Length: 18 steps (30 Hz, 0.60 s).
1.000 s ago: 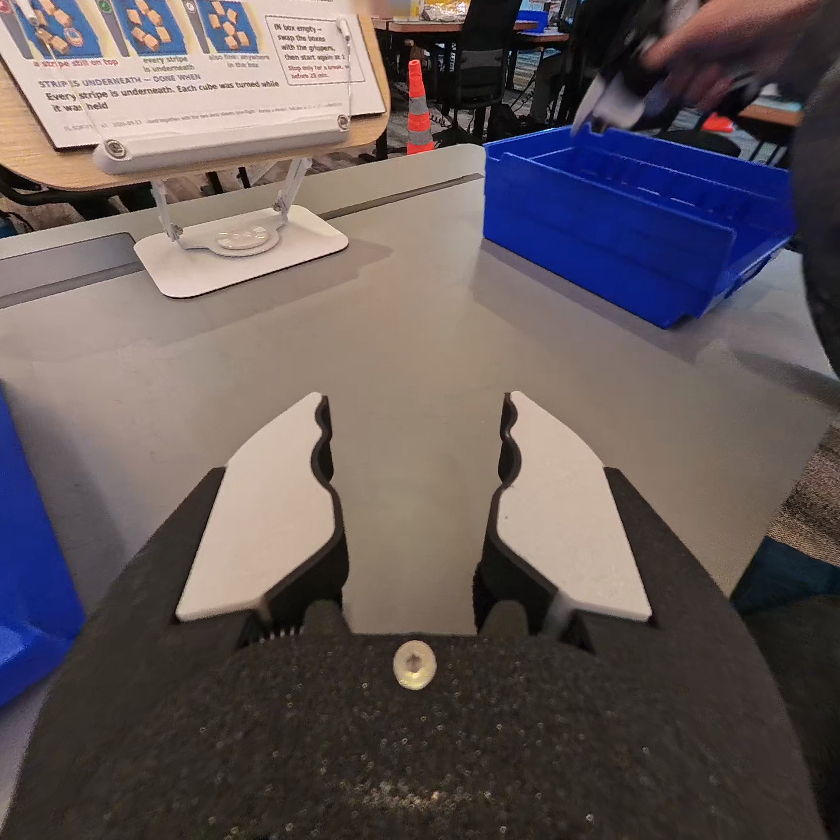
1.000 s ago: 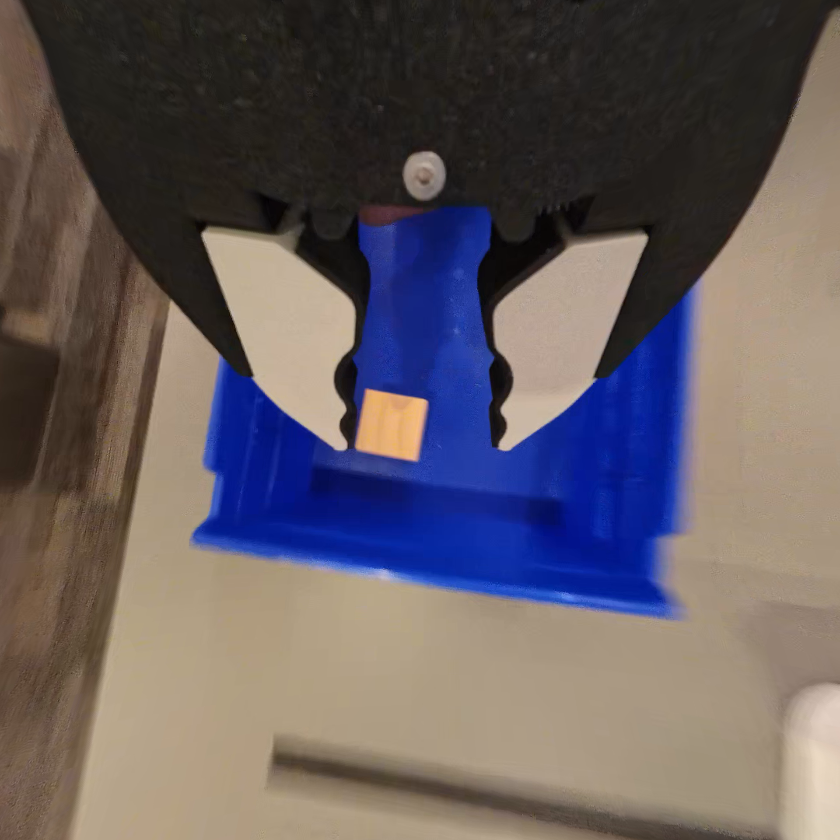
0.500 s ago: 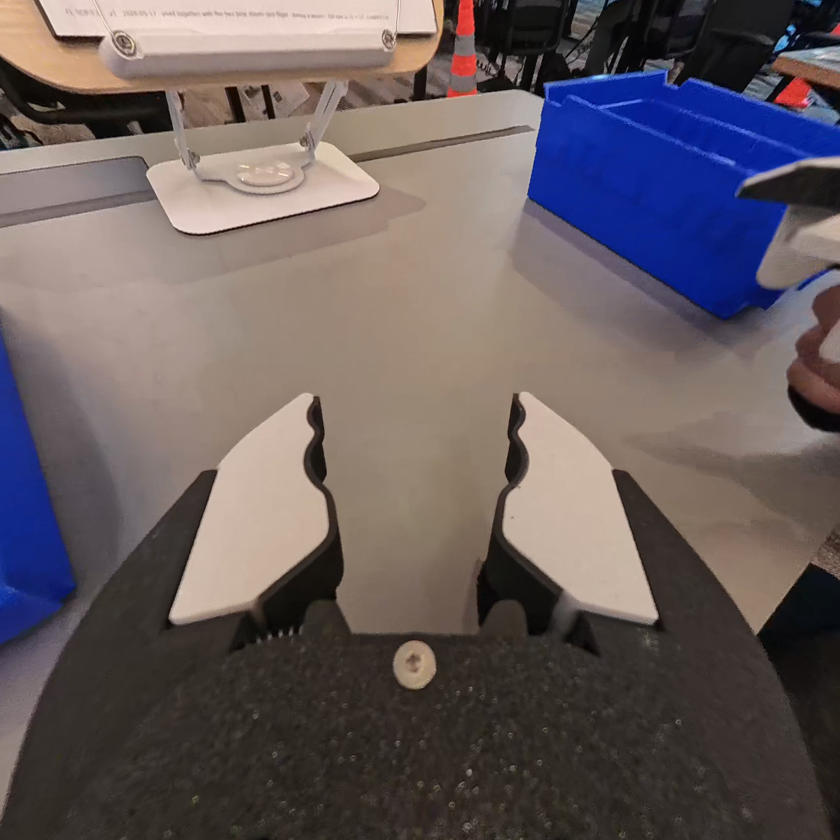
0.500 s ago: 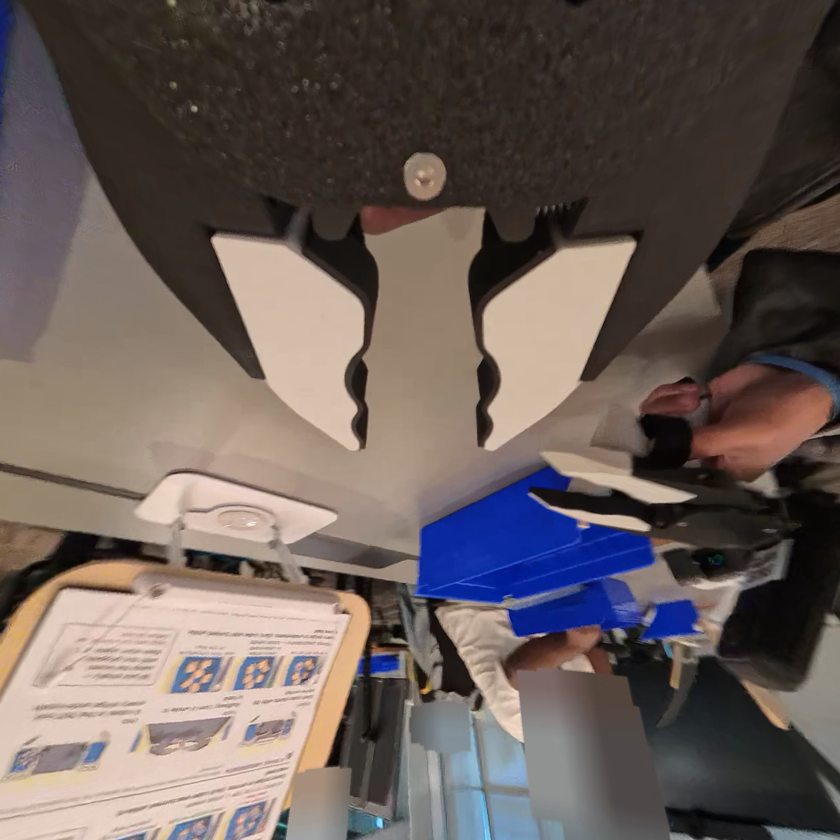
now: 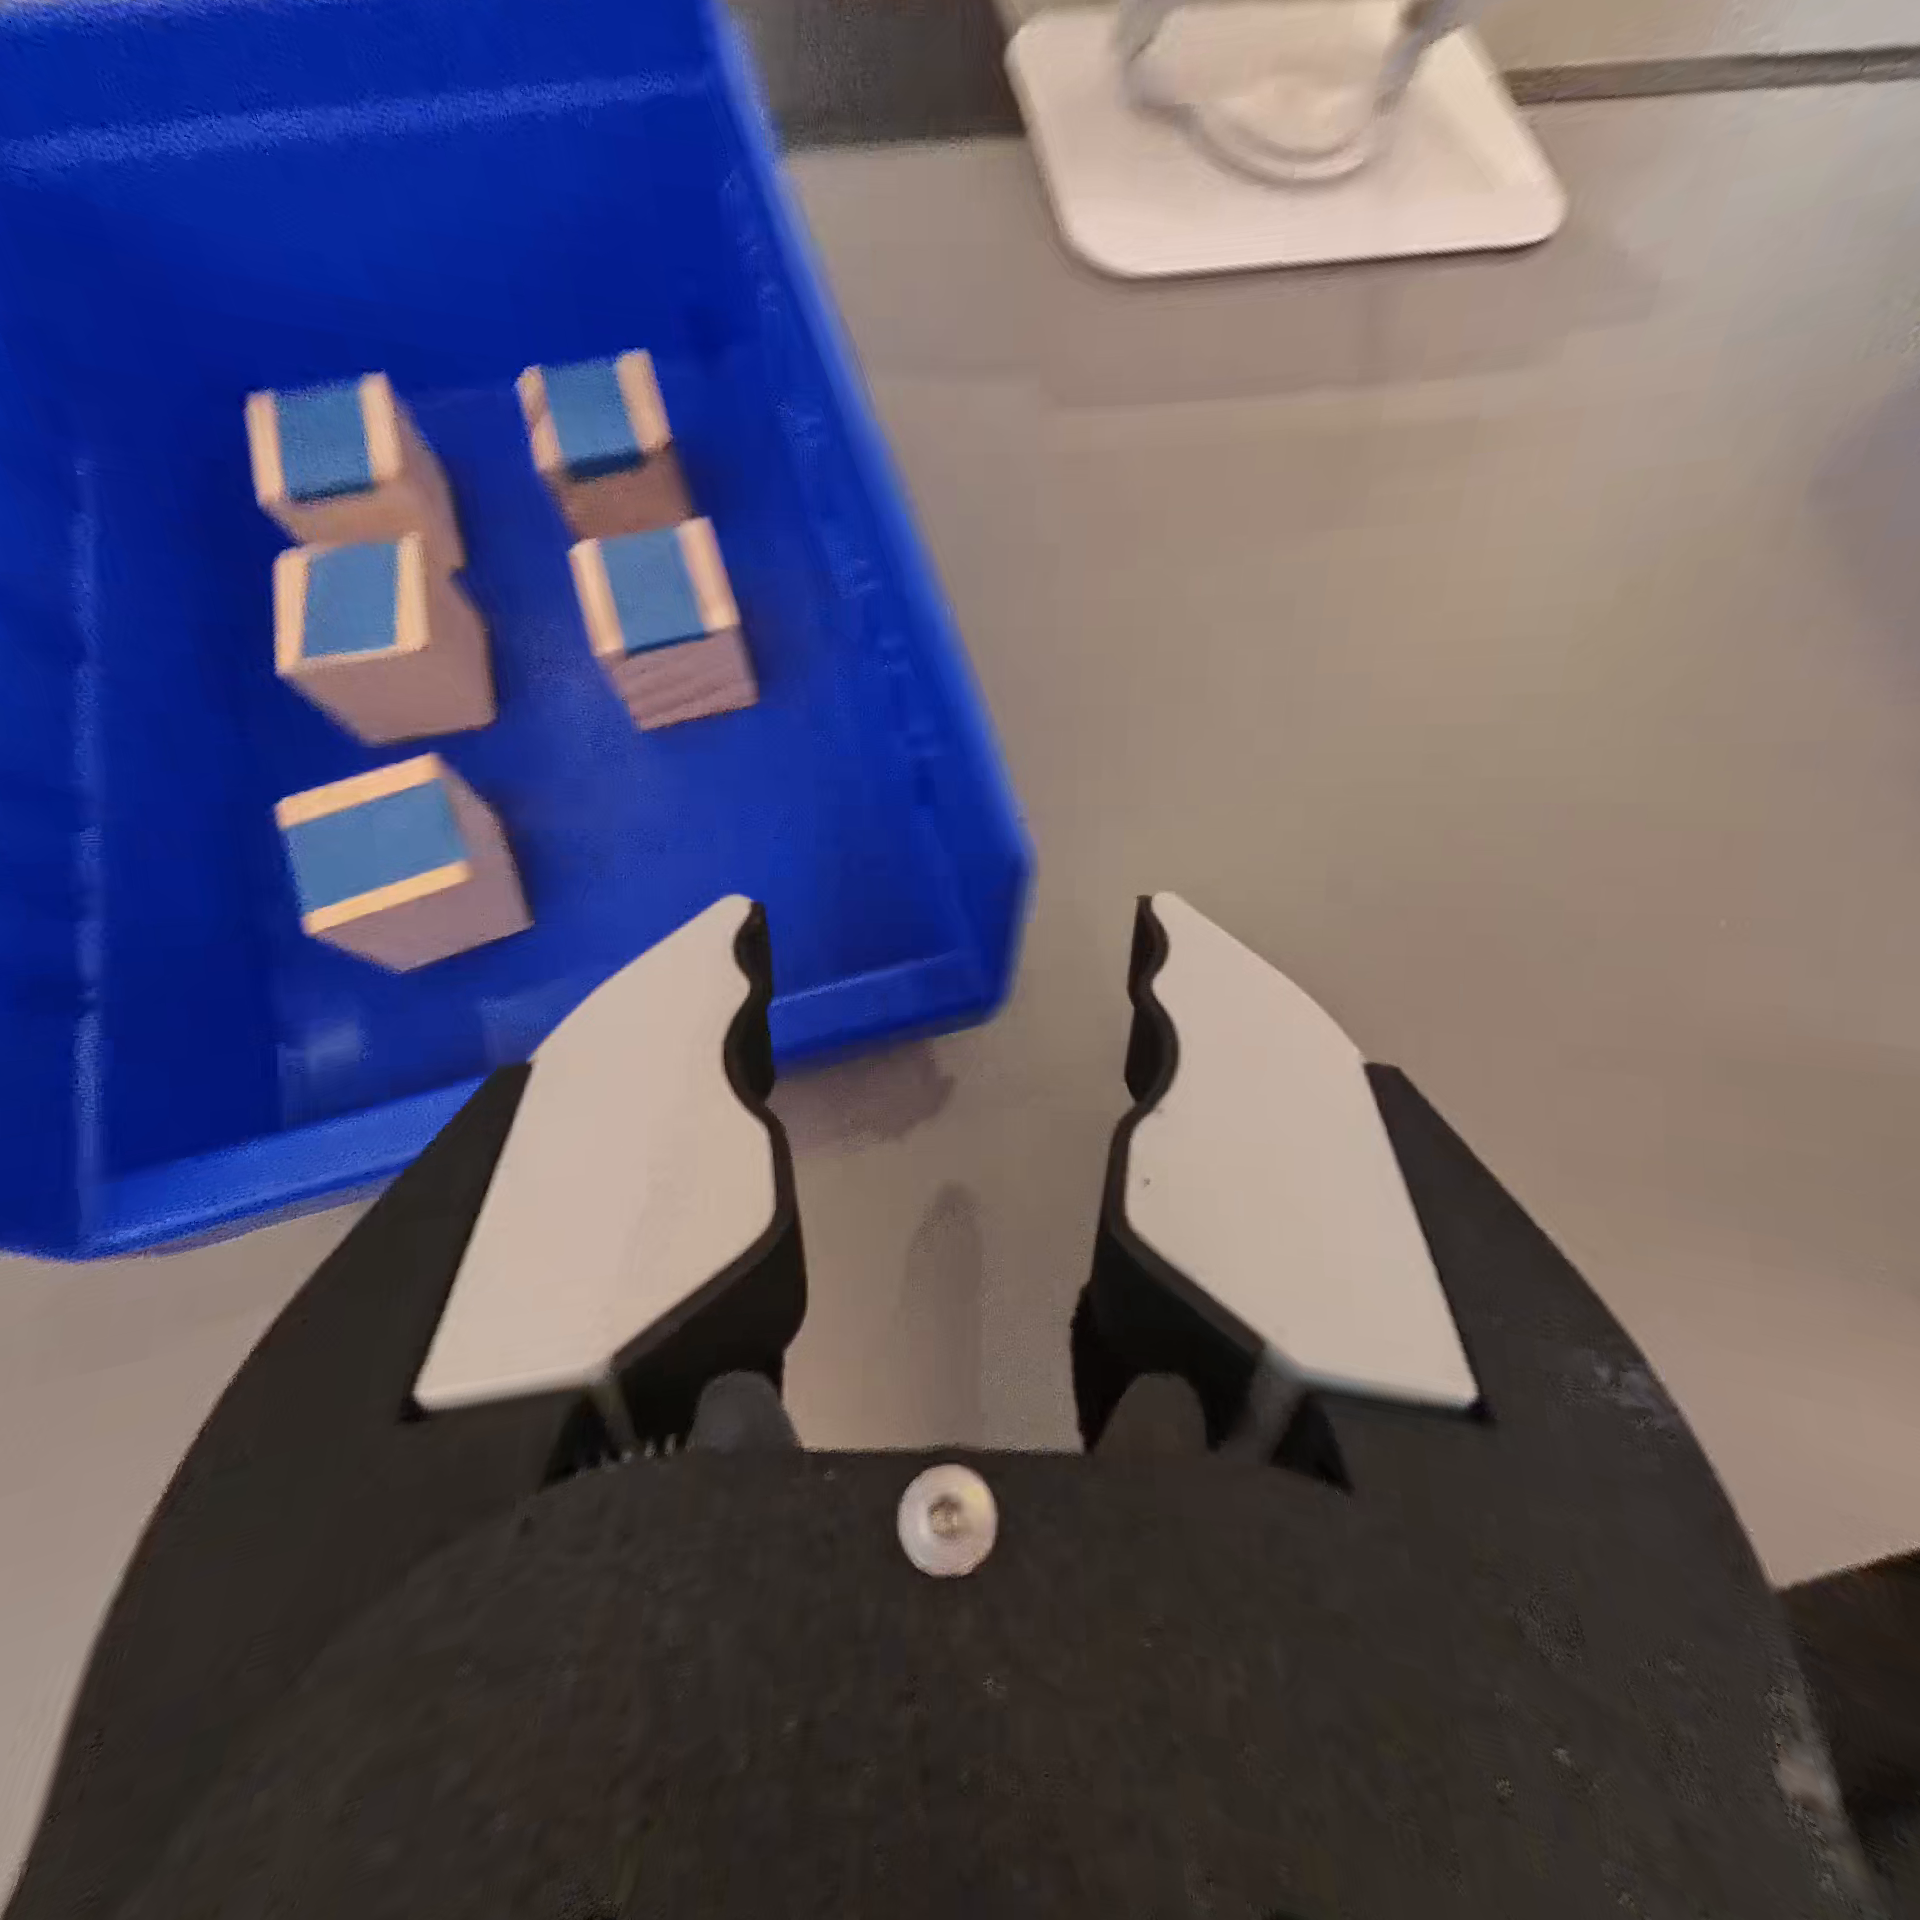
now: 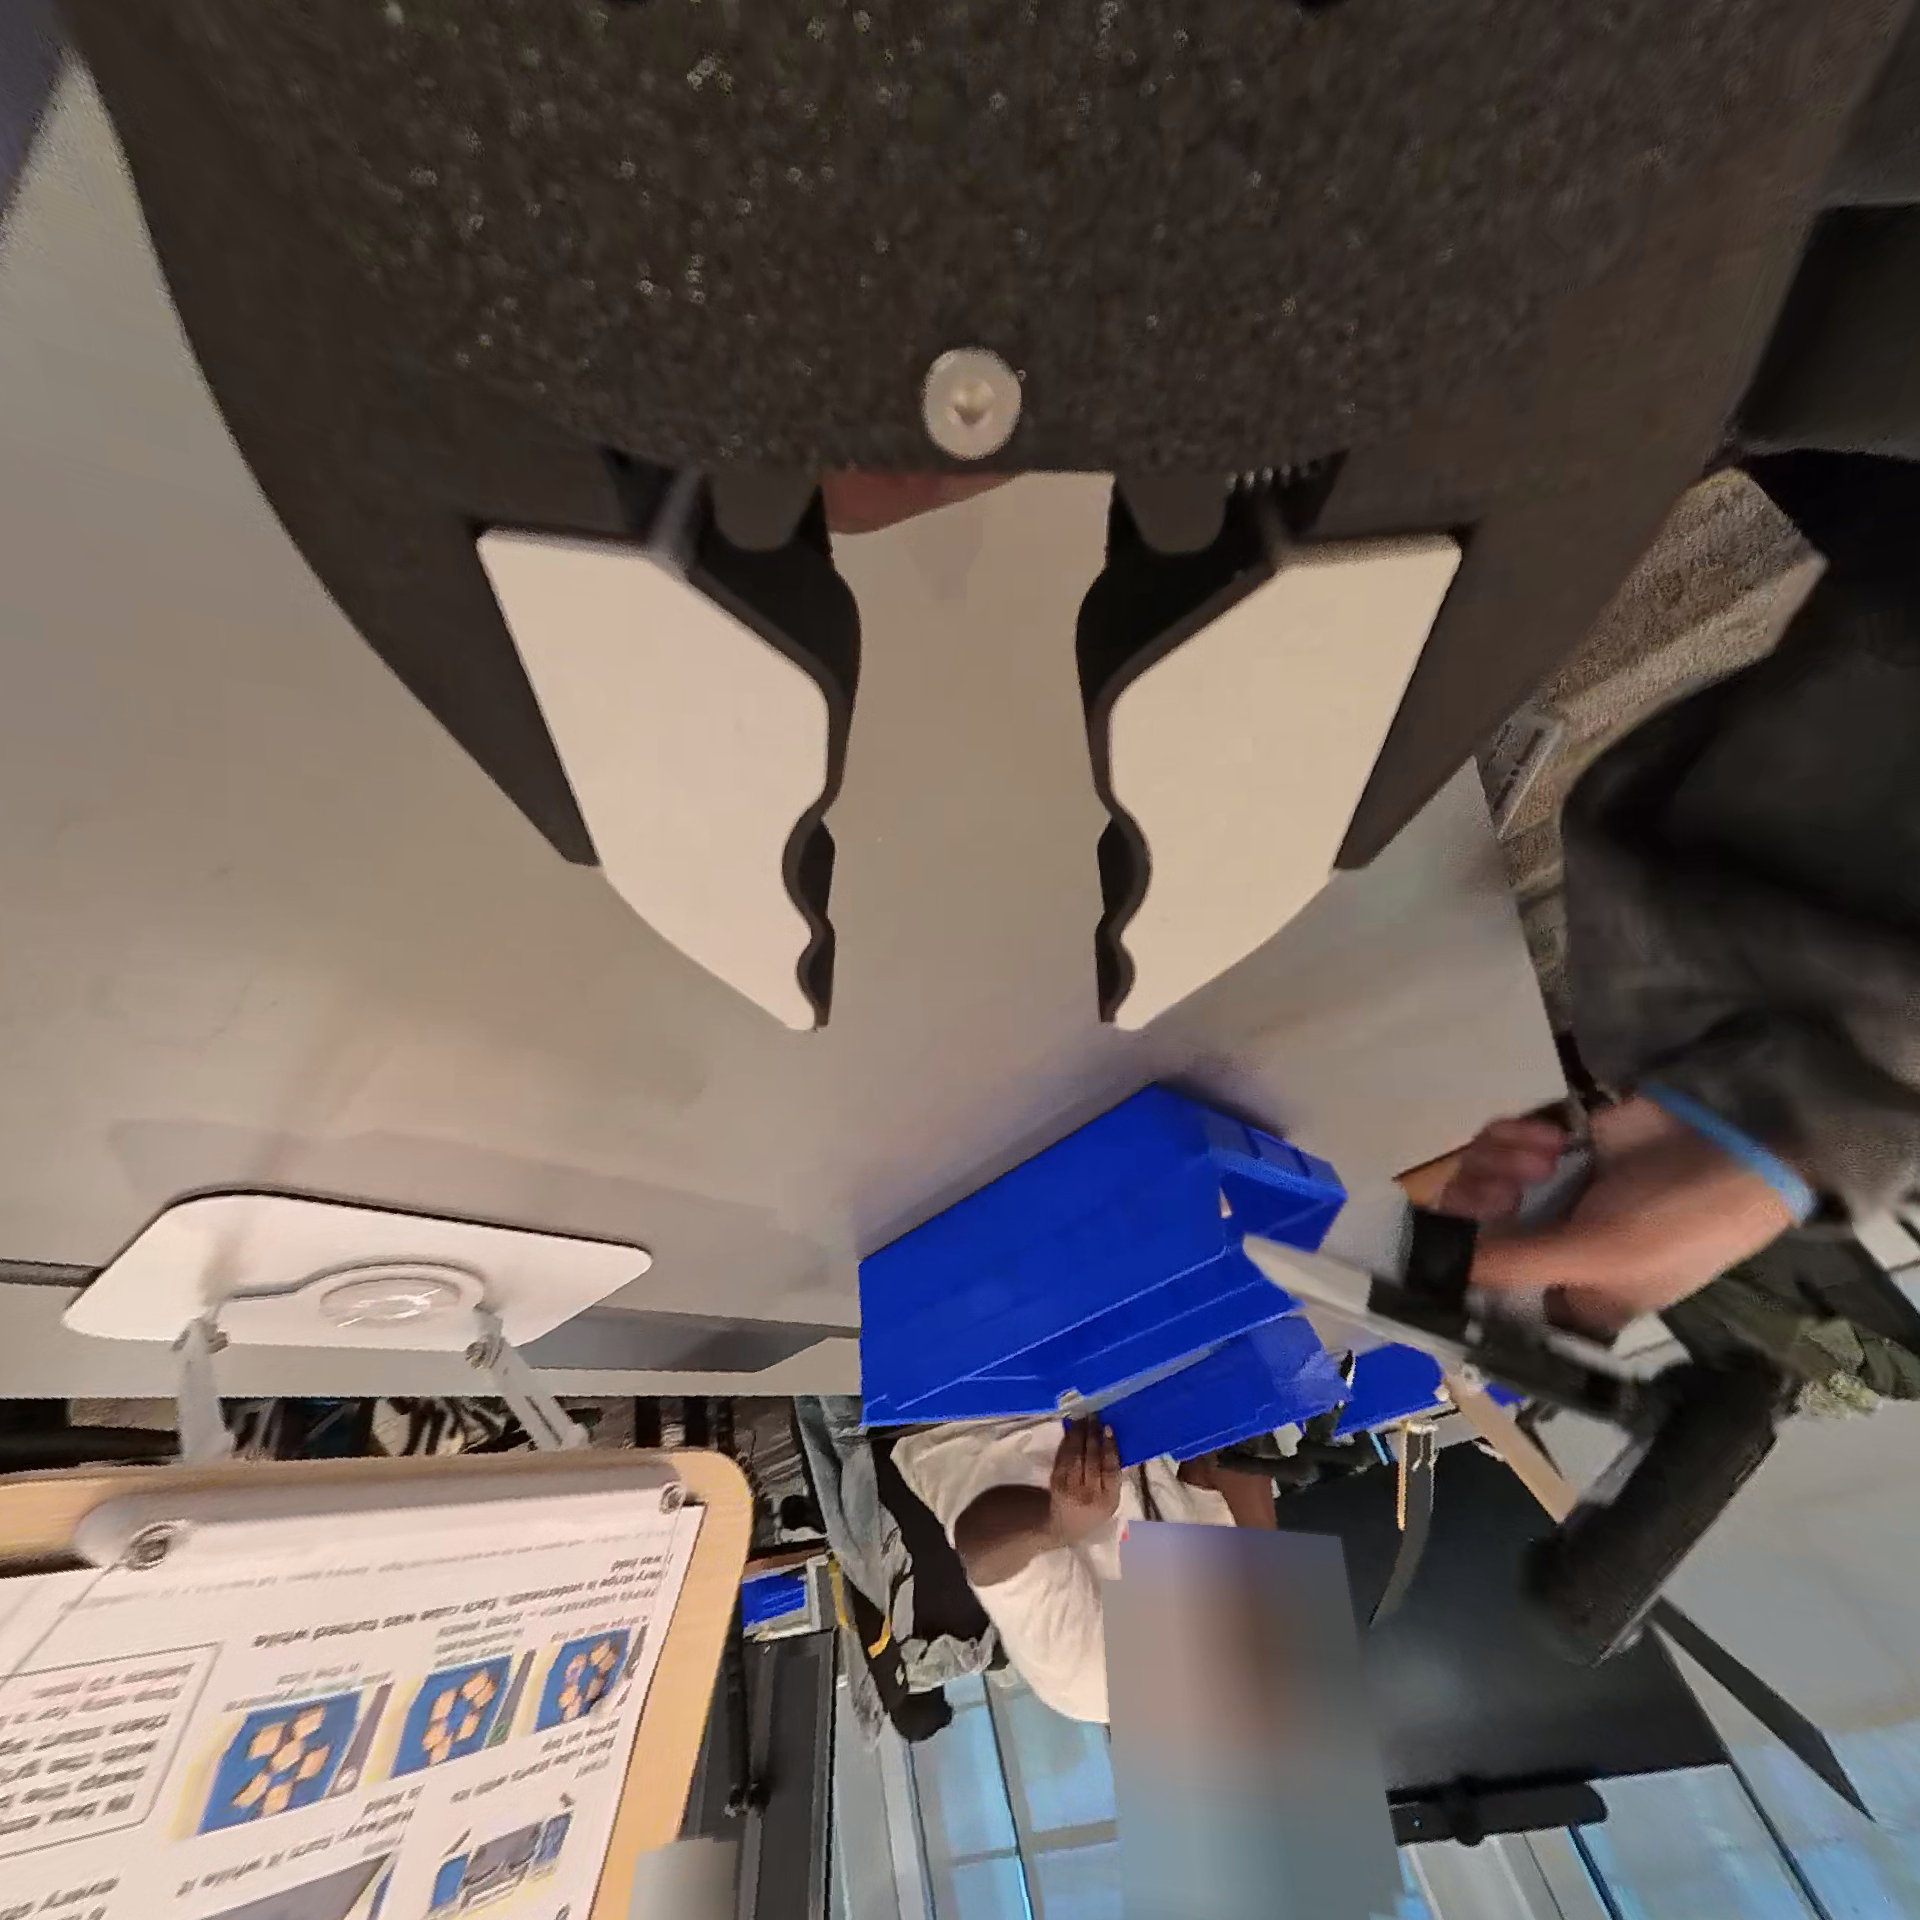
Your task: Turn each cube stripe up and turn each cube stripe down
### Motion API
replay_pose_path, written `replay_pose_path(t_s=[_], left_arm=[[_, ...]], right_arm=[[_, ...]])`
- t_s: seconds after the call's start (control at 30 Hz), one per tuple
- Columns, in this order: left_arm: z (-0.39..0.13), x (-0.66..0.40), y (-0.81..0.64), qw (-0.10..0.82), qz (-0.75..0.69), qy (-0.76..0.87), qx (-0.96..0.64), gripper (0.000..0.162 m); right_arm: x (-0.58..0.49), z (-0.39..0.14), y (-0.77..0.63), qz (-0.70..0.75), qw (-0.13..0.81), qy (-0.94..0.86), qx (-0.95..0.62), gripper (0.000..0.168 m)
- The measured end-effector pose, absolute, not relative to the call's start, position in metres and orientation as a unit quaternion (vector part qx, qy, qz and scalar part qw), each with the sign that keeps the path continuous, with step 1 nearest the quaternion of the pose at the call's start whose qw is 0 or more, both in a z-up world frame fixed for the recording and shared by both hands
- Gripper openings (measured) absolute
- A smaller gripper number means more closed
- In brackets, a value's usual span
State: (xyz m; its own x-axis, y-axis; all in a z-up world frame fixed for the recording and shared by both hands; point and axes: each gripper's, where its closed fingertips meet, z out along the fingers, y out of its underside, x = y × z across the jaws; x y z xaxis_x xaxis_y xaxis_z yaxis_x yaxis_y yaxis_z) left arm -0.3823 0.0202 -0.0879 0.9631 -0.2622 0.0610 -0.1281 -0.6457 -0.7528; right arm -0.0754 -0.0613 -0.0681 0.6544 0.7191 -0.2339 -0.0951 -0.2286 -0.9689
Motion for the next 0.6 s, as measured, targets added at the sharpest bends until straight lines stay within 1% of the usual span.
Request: replay_pose_path(t_s=[0.03, 0.17, 0.27, 0.47, 0.53, 0.57, 0.6], left_arm=[[-0.087, -0.399, 0.029, 0.388, -0.082, 0.091, -0.913, 0.064], [-0.101, -0.467, 0.067, 0.323, 0.016, 0.052, -0.945, 0.063], [-0.121, -0.487, 0.086, 0.266, 0.015, 0.02, -0.964, 0.064], [-0.149, -0.509, 0.096, 0.201, 0.041, -0.005, -0.979, 0.069], [-0.158, -0.508, 0.096, 0.19, 0.024, -0.012, -0.981, 0.063], [-0.163, -0.505, 0.096, 0.182, 0.012, -0.013, -0.983, 0.055], [-0.168, -0.506, 0.094, 0.171, 0.009, -0.015, -0.985, 0.054]], right_arm=[[-0.079, -0.069, -0.063, 0.349, 0.577, -0.231, -0.701, 0.049], [-0.087, -0.073, -0.065, 0.323, 0.576, -0.261, -0.705, 0.049], [-0.088, -0.08, -0.064, 0.307, 0.568, -0.268, -0.716, 0.049], [-0.079, -0.088, -0.059, 0.309, 0.548, -0.249, -0.736, 0.048], [-0.077, -0.087, -0.058, 0.325, 0.542, -0.24, -0.737, 0.048], [-0.077, -0.087, -0.058, 0.331, 0.538, -0.236, -0.738, 0.048], [-0.077, -0.087, -0.058, 0.337, 0.535, -0.233, -0.738, 0.048]])
